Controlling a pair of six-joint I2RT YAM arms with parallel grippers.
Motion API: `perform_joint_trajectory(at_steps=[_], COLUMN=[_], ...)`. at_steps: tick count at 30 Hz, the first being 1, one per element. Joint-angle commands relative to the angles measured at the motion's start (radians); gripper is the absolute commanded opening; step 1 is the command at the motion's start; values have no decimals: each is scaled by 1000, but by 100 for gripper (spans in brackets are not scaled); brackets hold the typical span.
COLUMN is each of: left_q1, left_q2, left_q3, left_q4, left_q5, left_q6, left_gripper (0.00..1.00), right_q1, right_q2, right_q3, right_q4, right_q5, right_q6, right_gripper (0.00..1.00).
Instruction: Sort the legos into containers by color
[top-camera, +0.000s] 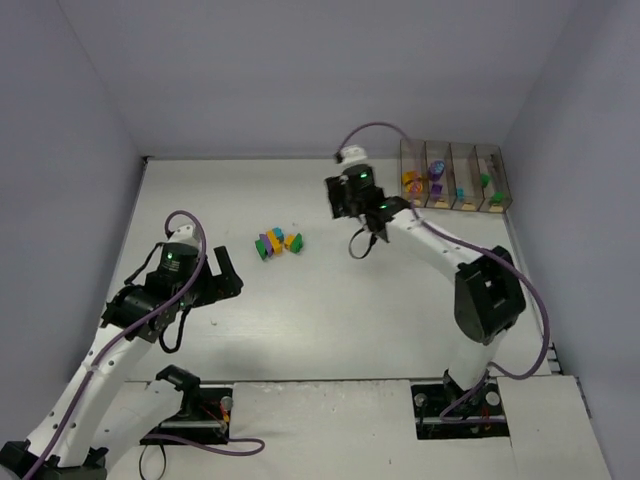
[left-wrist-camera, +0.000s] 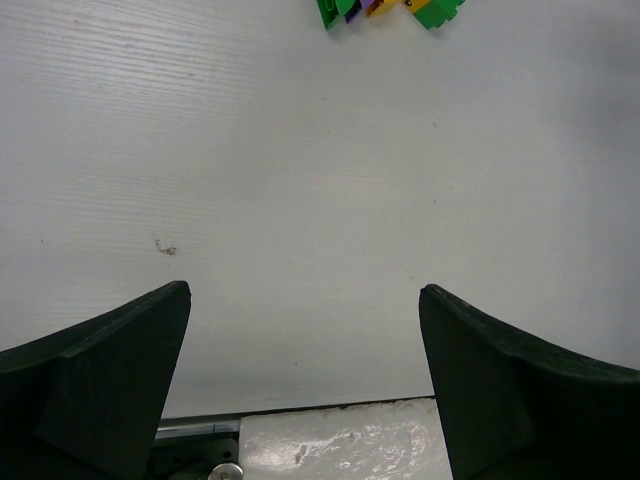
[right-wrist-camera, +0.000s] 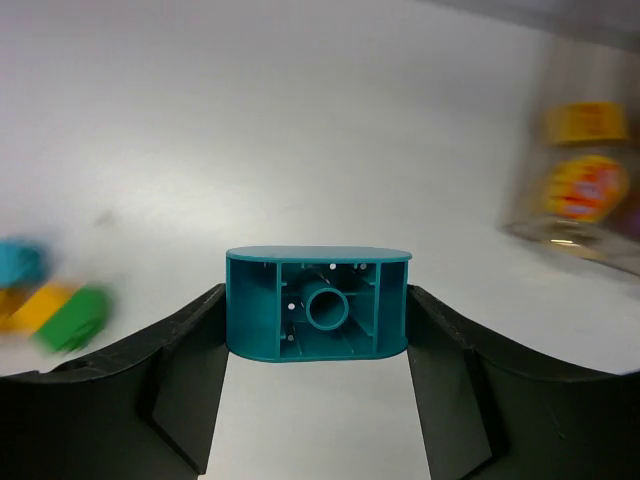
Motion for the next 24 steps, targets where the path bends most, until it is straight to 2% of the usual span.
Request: perform_joint_trajectory(at_steps=[1,2,5,8,12,21,24], left_q1=[5,3,3,3,3,3,3], left_q2=[28,37,42,33,30,85,109], left_q3=[2,2,2,-4,-16,2,16], left_q4=[77,85,89,92,91,109,114], left_q5=[14,17,17,10,-1,-1,-9], left_q6=[-13,-11,-13,-16,-22,-20,-19], left_gripper=[90,90,90,90,90,90,90], right_q1=[-212,-314,-491,-622,-728,-791,-805], right_q2=[-65,-61,-36,32,140,362,408], right_q3=[33,48,107,194,315,525,567], right_q4=[-34,-59,-59,-91,-128,-154,-157], right_q5=[62,66,85,89,88,45,19], right_q6=[39,56,108,139,173,147,147], right_gripper=[12,12,12,12,13,19,24])
